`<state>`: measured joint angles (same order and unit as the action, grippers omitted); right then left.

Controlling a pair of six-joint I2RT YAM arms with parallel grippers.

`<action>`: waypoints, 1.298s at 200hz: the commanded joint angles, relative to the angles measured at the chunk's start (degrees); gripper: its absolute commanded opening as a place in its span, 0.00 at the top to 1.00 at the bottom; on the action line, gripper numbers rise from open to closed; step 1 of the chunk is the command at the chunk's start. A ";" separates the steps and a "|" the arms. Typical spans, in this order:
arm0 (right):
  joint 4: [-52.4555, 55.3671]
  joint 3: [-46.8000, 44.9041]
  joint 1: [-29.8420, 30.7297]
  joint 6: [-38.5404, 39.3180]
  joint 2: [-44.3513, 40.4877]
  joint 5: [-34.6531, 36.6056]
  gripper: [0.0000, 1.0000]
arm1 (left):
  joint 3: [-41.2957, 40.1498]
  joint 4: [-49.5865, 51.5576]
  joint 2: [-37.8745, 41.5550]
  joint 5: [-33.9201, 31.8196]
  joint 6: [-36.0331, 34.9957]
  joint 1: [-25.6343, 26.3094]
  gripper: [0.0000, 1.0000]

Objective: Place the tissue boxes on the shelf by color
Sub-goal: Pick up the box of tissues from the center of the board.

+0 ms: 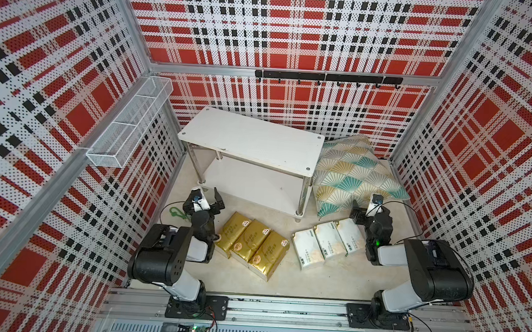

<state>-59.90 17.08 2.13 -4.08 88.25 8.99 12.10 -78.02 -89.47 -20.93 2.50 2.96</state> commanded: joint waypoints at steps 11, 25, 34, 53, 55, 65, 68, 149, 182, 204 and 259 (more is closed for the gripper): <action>-0.50 0.82 -0.26 -0.22 0.09 0.13 0.00 | -0.14 -1.17 -0.44 0.70 -0.26 -0.23 0.01; -0.57 0.79 -0.27 -0.23 0.08 0.10 0.00 | -0.14 -1.17 -0.40 0.70 -0.30 -0.23 0.01; -0.53 0.78 -0.21 -0.19 0.04 0.14 0.00 | -0.12 -1.17 -0.44 0.71 -0.29 -0.18 0.01; -0.54 0.78 -0.20 -0.17 0.08 0.14 0.00 | -0.14 -1.08 -0.43 1.33 -0.11 -0.58 0.01; -0.54 0.77 -0.20 -0.19 0.08 0.08 0.00 | -0.14 -1.08 -0.42 1.33 -0.10 -0.59 0.01; -0.50 0.85 -0.22 -0.16 0.08 0.06 0.00 | -0.14 -1.01 -0.31 1.37 -0.13 -0.58 0.01; -0.53 0.80 -0.26 -0.14 0.08 0.06 0.00 | -0.10 -1.00 -0.27 1.41 -0.05 -0.63 0.01; -0.40 0.90 -0.27 -0.21 0.00 -0.02 0.00 | 0.07 -0.73 -0.42 2.47 0.40 -1.02 0.01; 3.73 2.69 -0.21 0.78 -1.32 -2.63 0.00 | -0.41 -0.97 0.15 2.87 0.62 -1.33 0.00; 7.02 3.17 -0.26 0.95 -4.05 -2.75 0.00 | -0.29 2.45 4.58 1.11 -0.22 -0.18 0.01; 19.66 5.40 -0.02 1.14 -11.83 -0.44 0.00 | 5.17 20.20 14.20 -6.65 -1.68 5.10 0.01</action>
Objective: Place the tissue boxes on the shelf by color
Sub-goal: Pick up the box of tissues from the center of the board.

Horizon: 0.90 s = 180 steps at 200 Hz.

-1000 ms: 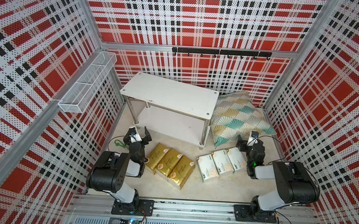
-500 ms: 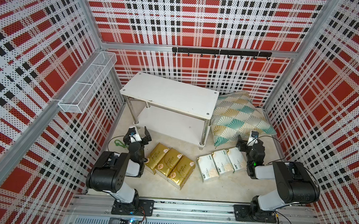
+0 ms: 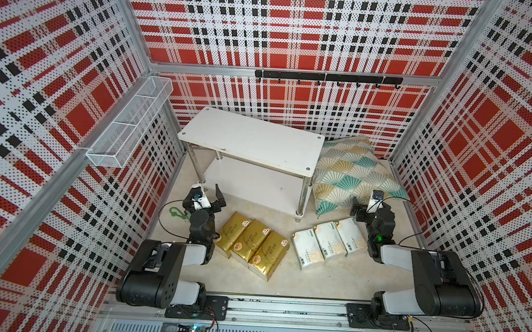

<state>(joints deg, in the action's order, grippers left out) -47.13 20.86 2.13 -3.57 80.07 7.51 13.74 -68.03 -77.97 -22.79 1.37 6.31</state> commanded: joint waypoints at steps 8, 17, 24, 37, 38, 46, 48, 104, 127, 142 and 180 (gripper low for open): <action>8.79 2.08 0.12 0.43 -4.50 1.34 0.00 | 4.07 11.67 3.38 -5.35 -0.26 1.78 0.01; 10.62 2.50 0.27 0.31 -5.41 1.76 0.00 | 4.64 13.35 4.38 -5.68 -0.02 1.78 0.01; 11.73 2.66 0.62 0.17 -6.15 2.03 0.00 | 5.24 14.98 5.34 -5.40 0.00 1.77 0.01; 13.09 2.29 1.40 -0.05 -7.69 2.74 0.00 | 7.12 19.44 7.20 -3.76 0.24 1.49 0.01; 13.24 2.27 1.48 -0.08 -7.80 2.85 0.00 | 7.33 19.83 7.30 -3.58 0.31 1.41 0.01; 14.53 2.33 1.88 -0.39 -8.74 3.21 0.00 | 9.01 23.59 8.32 -1.69 1.02 0.56 0.01; 14.86 2.29 2.01 -0.38 -8.82 3.26 0.00 | 9.53 24.58 8.46 -0.96 1.30 0.25 0.01; 25.15 2.87 6.93 -1.74 -13.62 6.88 0.00 | 20.25 43.78 9.07 8.19 5.51 -4.24 0.01; 29.20 3.11 8.36 -2.38 -16.95 7.64 0.00 | 25.71 53.89 6.98 6.27 5.36 -3.04 0.01; 32.12 3.60 9.28 -3.43 -19.09 7.88 0.00 | 28.41 59.04 6.30 6.35 5.97 -2.13 0.01; 39.79 6.03 14.94 -6.13 -21.17 12.16 0.00 | 35.03 77.09 6.41 6.44 5.27 0.75 0.01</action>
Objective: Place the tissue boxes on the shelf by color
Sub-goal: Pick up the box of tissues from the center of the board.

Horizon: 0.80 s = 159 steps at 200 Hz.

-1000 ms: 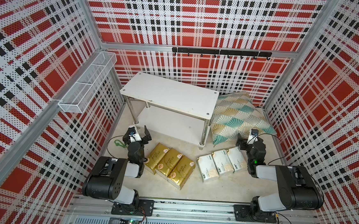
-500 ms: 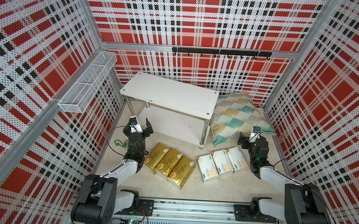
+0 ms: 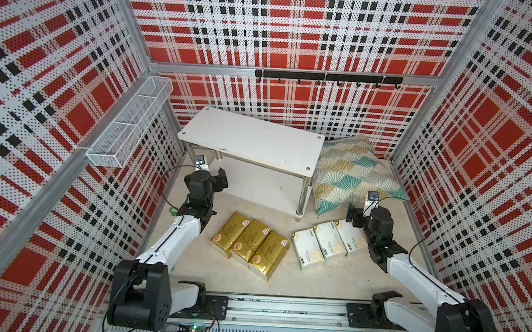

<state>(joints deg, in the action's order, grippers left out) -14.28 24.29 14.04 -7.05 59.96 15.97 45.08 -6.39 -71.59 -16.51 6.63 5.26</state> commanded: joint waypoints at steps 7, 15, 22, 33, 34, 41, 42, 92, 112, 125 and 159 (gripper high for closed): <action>8.28 3.10 3.58 -3.74 -0.92 4.88 0.00 | 4.89 18.38 -0.02 0.08 -0.02 2.21 0.01; 9.47 3.39 4.03 -5.19 -1.00 6.15 0.00 | 6.48 21.74 -0.31 0.50 0.26 2.50 0.01; 9.93 3.39 4.42 -6.02 -1.16 6.68 0.00 | 7.87 24.41 -0.66 1.20 0.67 2.75 0.01; 11.33 3.55 4.82 -7.19 -1.28 7.64 0.00 | 9.60 27.74 -0.86 2.29 1.76 3.26 0.01; 11.45 3.56 4.88 -7.32 -1.26 7.70 0.00 | 9.68 27.96 -0.85 2.33 1.91 3.35 0.01; 12.21 3.72 5.10 -7.60 -1.20 7.83 0.00 | 10.18 29.31 -0.72 3.05 2.60 3.51 0.01; 12.32 3.73 5.11 -7.66 -1.23 7.88 0.00 | 10.24 29.50 -0.73 3.15 2.69 3.57 0.01; 18.27 5.46 5.59 -10.41 -1.34 7.34 0.00 | 12.05 36.32 -2.86 3.79 1.94 10.51 0.01; 19.00 5.16 5.98 -11.89 -2.50 6.64 0.00 | 12.87 36.84 -4.23 4.81 -0.03 12.35 0.01; 19.94 5.20 6.25 -12.28 -3.32 6.64 0.00 | 13.15 37.33 -4.66 6.90 -1.60 12.58 0.00; 23.11 6.11 6.56 -12.22 -4.66 7.04 0.00 | 13.17 38.91 -4.86 10.56 -4.78 13.11 0.00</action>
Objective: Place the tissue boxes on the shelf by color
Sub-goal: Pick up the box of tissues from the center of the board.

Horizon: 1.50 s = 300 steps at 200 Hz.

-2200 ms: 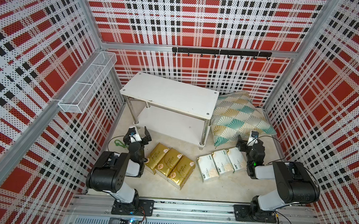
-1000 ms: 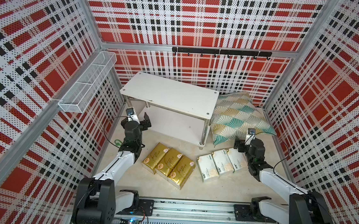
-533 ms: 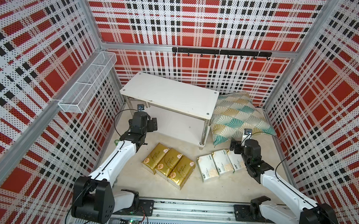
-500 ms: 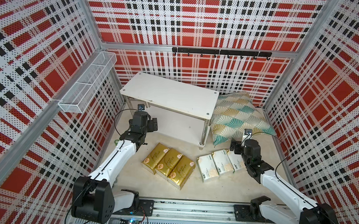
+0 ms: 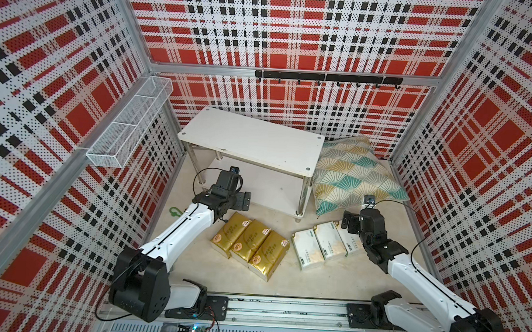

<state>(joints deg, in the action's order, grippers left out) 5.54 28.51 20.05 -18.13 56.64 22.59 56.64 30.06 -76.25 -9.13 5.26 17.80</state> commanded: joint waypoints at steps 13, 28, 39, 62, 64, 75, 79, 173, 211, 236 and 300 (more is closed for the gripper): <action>3.47 2.16 0.60 -1.03 -1.45 0.26 0.00 | 1.30 3.60 -0.64 2.44 -4.48 1.46 0.00; 3.13 2.39 0.75 -1.12 -1.31 0.21 0.00 | 1.77 4.57 -1.32 1.25 -5.59 2.25 0.02; 2.62 2.55 0.90 -1.20 -0.81 -0.10 0.00 | 2.56 5.50 -2.07 0.38 -6.76 2.67 0.02; 1.66 3.46 2.20 -1.05 1.49 0.07 0.00 | 3.59 6.90 -3.29 1.08 -8.24 2.83 0.01; 1.66 3.61 2.45 -0.99 1.70 0.15 0.00 | 3.53 6.86 -3.29 1.25 -8.24 2.78 0.01; 1.84 4.29 3.65 -0.53 3.11 1.49 0.00 | 2.87 6.86 -3.06 2.57 -8.33 2.84 0.01; 1.91 4.48 4.11 -0.27 3.48 2.03 0.00 | 2.50 6.85 -2.89 2.82 -8.27 2.85 0.01; -0.34 3.12 6.75 1.96 3.28 4.51 0.00 | 2.29 10.88 -3.80 -0.25 -4.42 5.36 0.00; -0.71 2.86 7.11 2.21 1.72 3.78 0.00 | 2.29 4.95 1.57 1.66 12.43 8.91 0.01; -0.70 3.38 7.83 2.49 1.52 3.80 0.00 | 0.25 9.44 3.21 -2.16 21.71 10.96 0.01; -2.93 1.65 8.52 1.28 1.10 4.73 0.00 | -4.77 17.00 6.56 -0.38 23.89 7.86 0.01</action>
<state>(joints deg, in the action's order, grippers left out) 4.69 31.42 28.05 -16.14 58.87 26.02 52.23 43.57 -72.07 -10.35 26.41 26.13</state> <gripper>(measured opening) 0.999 0.993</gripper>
